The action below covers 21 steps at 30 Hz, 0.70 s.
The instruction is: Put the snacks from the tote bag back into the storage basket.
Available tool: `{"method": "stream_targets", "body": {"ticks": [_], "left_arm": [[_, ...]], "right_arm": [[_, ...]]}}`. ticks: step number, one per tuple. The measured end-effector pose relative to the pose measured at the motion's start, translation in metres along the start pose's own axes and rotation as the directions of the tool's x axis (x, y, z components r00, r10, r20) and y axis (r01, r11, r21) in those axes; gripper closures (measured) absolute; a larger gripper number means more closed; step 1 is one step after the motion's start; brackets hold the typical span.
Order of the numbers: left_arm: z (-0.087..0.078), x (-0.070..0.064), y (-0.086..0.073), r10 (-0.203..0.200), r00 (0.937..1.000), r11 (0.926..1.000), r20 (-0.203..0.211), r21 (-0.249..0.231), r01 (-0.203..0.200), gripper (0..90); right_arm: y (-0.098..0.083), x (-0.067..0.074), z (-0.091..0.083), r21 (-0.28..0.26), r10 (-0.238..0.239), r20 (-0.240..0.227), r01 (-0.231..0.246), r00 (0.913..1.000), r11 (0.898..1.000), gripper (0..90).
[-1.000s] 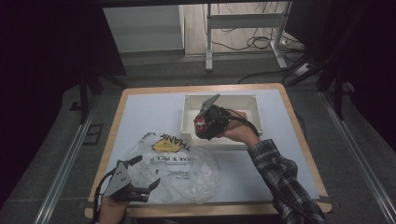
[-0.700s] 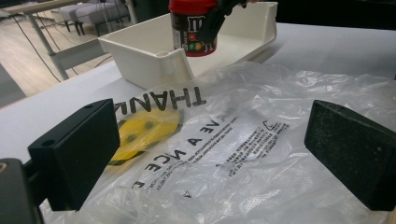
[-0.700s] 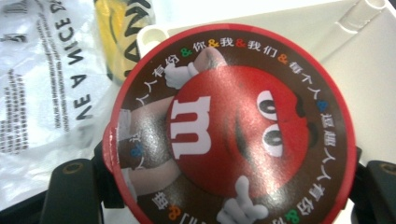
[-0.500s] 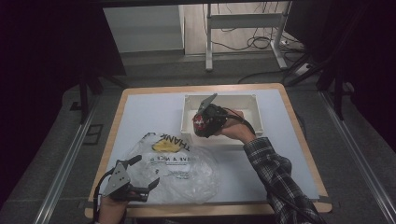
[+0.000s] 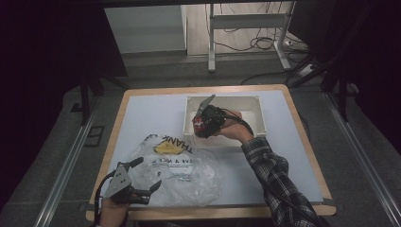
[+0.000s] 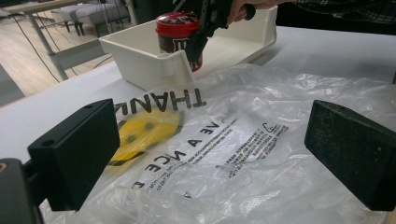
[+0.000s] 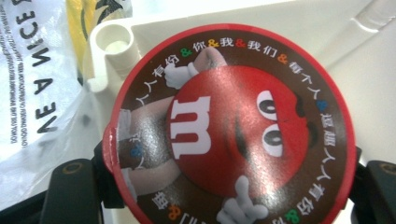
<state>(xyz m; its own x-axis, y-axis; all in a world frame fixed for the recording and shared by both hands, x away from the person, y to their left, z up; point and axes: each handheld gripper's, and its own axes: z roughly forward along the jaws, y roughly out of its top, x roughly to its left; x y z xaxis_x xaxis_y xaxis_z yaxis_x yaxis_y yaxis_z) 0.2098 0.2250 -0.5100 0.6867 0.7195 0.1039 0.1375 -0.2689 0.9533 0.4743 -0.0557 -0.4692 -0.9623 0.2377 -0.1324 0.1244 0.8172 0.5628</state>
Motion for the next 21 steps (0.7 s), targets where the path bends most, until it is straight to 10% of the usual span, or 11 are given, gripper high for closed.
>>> {"method": "stream_targets", "body": {"ticks": [21], "left_arm": [[0.000,0.000,0.000,-0.001,1.0000,1.0000,0.002,-0.001,0.001,3.1]], "right_arm": [[0.002,-0.008,0.032,0.016,-0.019,-0.016,0.019,0.9997,1.000,25.8]]}}
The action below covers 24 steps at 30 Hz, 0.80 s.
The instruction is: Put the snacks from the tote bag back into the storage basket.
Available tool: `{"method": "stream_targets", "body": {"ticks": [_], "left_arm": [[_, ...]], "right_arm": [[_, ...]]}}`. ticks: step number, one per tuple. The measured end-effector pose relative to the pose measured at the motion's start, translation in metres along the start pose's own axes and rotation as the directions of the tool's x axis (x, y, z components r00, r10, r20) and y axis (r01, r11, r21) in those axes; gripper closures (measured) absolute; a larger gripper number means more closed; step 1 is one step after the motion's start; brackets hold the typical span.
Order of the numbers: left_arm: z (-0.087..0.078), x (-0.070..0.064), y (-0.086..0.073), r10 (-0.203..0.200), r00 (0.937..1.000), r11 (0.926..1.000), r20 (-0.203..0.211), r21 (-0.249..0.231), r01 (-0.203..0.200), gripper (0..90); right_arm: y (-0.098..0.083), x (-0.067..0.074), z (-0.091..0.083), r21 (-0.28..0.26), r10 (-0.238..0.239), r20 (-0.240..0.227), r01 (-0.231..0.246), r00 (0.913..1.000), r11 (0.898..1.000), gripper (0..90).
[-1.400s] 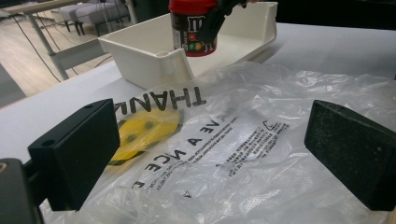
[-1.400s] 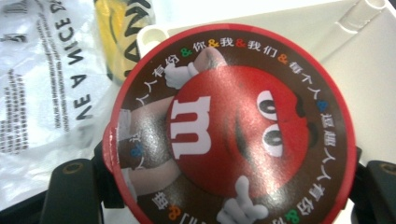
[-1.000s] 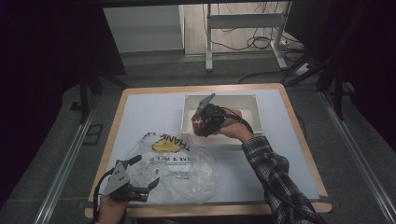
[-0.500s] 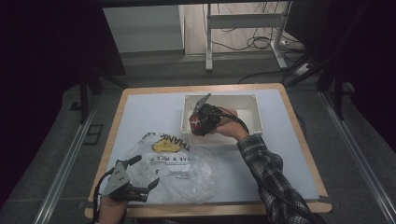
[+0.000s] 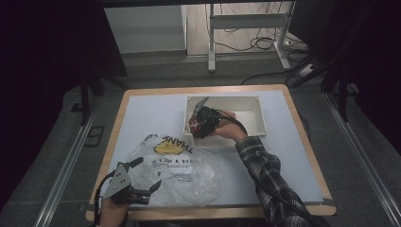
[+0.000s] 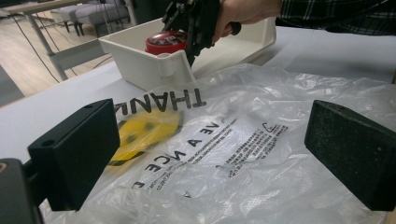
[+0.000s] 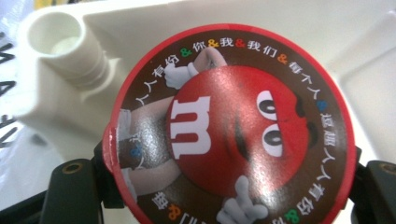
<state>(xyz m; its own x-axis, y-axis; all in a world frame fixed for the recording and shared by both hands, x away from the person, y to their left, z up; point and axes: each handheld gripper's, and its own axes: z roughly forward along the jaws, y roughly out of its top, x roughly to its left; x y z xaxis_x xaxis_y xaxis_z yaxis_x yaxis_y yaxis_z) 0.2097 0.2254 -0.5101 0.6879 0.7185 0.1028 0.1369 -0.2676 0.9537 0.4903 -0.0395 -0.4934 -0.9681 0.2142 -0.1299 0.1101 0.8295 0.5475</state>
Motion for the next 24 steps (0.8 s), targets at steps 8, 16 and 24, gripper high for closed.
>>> {"method": "stream_targets", "body": {"ticks": [8,16,24], "left_arm": [[0.000,0.000,0.000,-0.001,1.0000,1.0000,0.001,0.000,0.001,3.1],[0.000,0.000,0.000,0.002,1.0000,1.0000,0.001,-0.001,-0.002,3.2],[0.000,0.000,0.000,0.005,1.0000,1.0000,0.001,0.002,-0.005,3.1]], "right_arm": [[-0.001,-0.002,0.009,-0.005,0.005,-0.002,-0.005,1.0000,1.000,25.7],[-0.001,-0.005,0.012,-0.023,0.017,-0.018,-0.017,0.9997,1.000,25.4],[-0.004,-0.009,0.010,-0.057,0.072,-0.034,-0.074,0.9968,0.996,17.3]]}}
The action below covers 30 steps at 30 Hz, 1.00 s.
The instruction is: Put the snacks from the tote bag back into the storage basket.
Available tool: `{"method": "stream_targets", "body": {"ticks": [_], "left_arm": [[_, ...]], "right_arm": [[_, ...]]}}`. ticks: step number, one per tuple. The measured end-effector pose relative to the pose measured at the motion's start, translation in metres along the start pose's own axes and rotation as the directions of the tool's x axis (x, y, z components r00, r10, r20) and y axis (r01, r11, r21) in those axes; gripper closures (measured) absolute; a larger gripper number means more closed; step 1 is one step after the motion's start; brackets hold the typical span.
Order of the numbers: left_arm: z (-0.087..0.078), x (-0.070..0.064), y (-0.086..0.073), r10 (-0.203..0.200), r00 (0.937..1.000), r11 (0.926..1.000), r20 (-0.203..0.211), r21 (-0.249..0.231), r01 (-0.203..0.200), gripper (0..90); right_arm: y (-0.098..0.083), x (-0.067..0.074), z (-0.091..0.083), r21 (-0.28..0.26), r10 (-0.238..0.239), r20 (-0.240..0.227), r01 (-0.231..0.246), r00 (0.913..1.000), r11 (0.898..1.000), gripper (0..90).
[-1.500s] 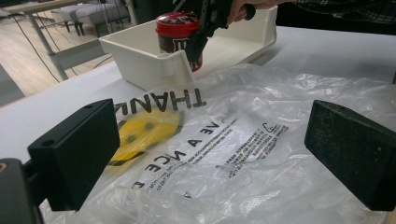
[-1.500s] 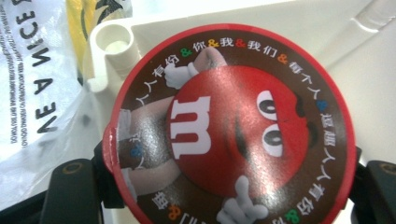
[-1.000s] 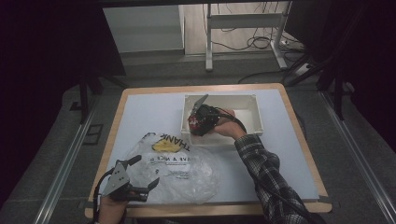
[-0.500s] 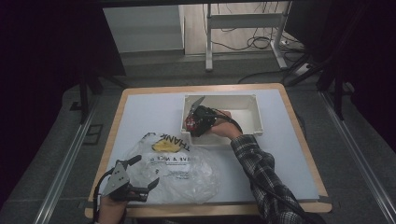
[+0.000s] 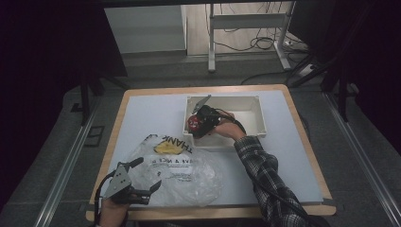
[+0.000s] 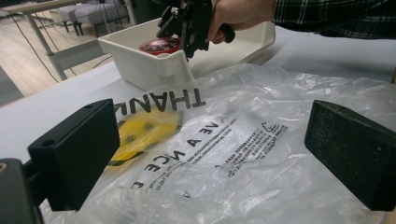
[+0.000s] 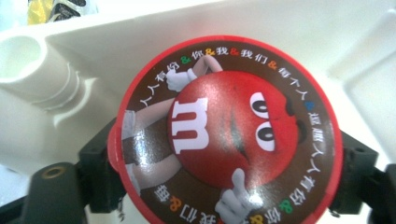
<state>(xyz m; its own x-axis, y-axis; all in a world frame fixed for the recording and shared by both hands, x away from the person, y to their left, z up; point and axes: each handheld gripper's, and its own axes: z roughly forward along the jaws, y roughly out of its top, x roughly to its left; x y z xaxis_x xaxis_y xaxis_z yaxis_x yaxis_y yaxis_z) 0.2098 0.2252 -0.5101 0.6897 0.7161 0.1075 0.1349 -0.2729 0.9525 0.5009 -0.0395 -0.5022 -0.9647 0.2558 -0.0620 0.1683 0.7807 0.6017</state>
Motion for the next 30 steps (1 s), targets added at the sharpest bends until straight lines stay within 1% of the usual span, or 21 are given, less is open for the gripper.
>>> {"method": "stream_targets", "body": {"ticks": [1,4,6,11,15,20,24,26,30], "left_arm": [[0.000,0.000,0.000,0.000,1.0000,1.0000,0.000,0.000,0.000,3.2],[0.000,0.000,0.000,-0.001,1.0000,1.0000,0.001,0.000,0.001,3.1],[0.000,0.000,0.000,-0.001,1.0000,1.0000,0.000,0.001,0.001,3.2],[0.000,0.000,0.000,0.000,1.0000,1.0000,0.000,0.002,0.000,3.1],[0.000,0.000,0.000,-0.001,1.0000,1.0000,0.001,0.003,0.001,3.2],[0.001,-0.001,0.000,0.002,1.0000,1.0000,0.000,0.004,-0.002,3.2],[0.001,-0.001,0.000,0.002,1.0000,1.0000,-0.001,0.004,-0.002,3.2],[0.001,-0.001,0.000,0.002,1.0000,1.0000,-0.001,0.005,-0.002,3.2],[0.001,-0.001,0.000,0.003,1.0000,1.0000,-0.001,0.007,-0.003,3.2]], "right_arm": [[0.001,0.001,0.000,0.004,-0.005,0.008,0.004,1.0000,1.000,15.9],[0.002,0.004,-0.001,0.009,-0.014,0.007,0.014,0.9999,1.000,12.5],[0.003,0.005,-0.001,0.013,-0.027,0.017,0.027,0.9995,1.000,10.3],[0.003,0.004,-0.001,0.017,-0.020,0.031,0.019,0.9993,1.000,7.5],[0.003,0.004,-0.005,0.004,-0.013,0.032,0.013,0.9994,1.000,6.4],[0.006,0.007,-0.010,-0.012,-0.023,0.042,0.024,0.9988,1.000,5.7],[0.006,0.008,-0.014,-0.028,-0.023,0.041,0.024,0.9989,0.999,5.5],[0.005,0.008,-0.016,-0.037,-0.013,0.039,0.014,0.9992,0.999,5.3],[0.005,0.008,-0.020,-0.049,-0.017,0.041,0.019,0.9990,0.999,5.2]]}}
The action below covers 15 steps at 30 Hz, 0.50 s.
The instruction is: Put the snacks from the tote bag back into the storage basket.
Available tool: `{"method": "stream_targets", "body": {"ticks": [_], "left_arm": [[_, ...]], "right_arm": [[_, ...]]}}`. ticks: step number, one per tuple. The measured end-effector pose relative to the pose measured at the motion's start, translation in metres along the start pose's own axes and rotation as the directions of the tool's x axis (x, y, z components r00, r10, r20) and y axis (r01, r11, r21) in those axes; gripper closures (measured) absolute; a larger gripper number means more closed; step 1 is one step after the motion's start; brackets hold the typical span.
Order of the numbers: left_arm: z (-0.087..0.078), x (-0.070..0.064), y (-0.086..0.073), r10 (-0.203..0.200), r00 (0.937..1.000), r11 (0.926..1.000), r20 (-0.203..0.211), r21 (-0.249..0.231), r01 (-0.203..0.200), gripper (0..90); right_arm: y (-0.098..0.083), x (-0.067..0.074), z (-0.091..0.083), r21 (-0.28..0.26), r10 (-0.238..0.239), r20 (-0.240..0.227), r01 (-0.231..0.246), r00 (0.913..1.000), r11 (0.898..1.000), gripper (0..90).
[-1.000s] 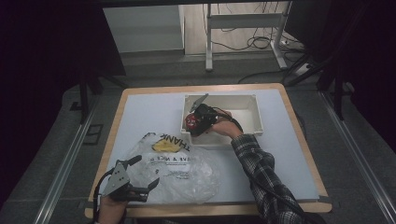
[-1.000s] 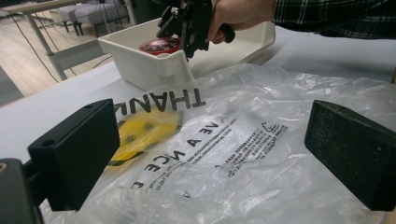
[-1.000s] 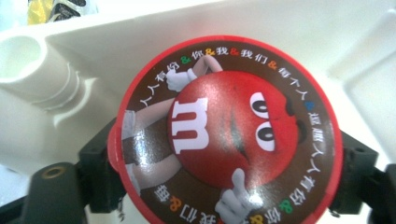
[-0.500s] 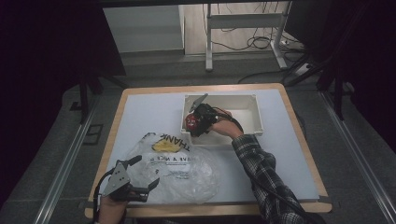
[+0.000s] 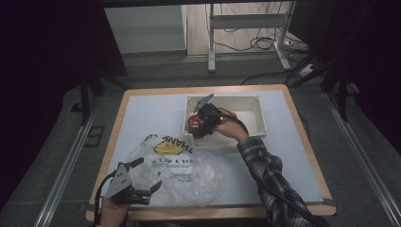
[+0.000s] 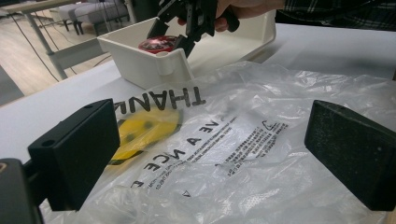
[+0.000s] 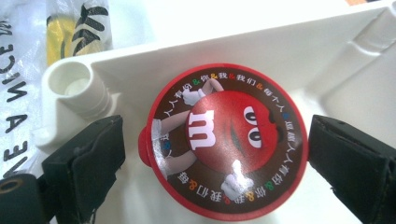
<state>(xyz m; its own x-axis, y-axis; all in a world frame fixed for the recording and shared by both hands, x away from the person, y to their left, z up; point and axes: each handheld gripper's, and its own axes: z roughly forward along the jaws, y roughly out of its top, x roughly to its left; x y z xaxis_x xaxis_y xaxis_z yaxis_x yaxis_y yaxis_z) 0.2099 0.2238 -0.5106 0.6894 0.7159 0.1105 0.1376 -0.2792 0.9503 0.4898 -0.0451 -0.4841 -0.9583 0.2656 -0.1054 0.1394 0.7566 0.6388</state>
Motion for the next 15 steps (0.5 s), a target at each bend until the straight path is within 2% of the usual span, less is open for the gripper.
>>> {"method": "stream_targets", "body": {"ticks": [15], "left_arm": [[0.000,0.000,0.000,0.003,1.0000,1.0000,0.000,0.001,-0.003,3.1]], "right_arm": [[0.002,0.006,-0.015,-0.018,-0.020,0.032,0.020,0.9993,1.000,5.2]]}}
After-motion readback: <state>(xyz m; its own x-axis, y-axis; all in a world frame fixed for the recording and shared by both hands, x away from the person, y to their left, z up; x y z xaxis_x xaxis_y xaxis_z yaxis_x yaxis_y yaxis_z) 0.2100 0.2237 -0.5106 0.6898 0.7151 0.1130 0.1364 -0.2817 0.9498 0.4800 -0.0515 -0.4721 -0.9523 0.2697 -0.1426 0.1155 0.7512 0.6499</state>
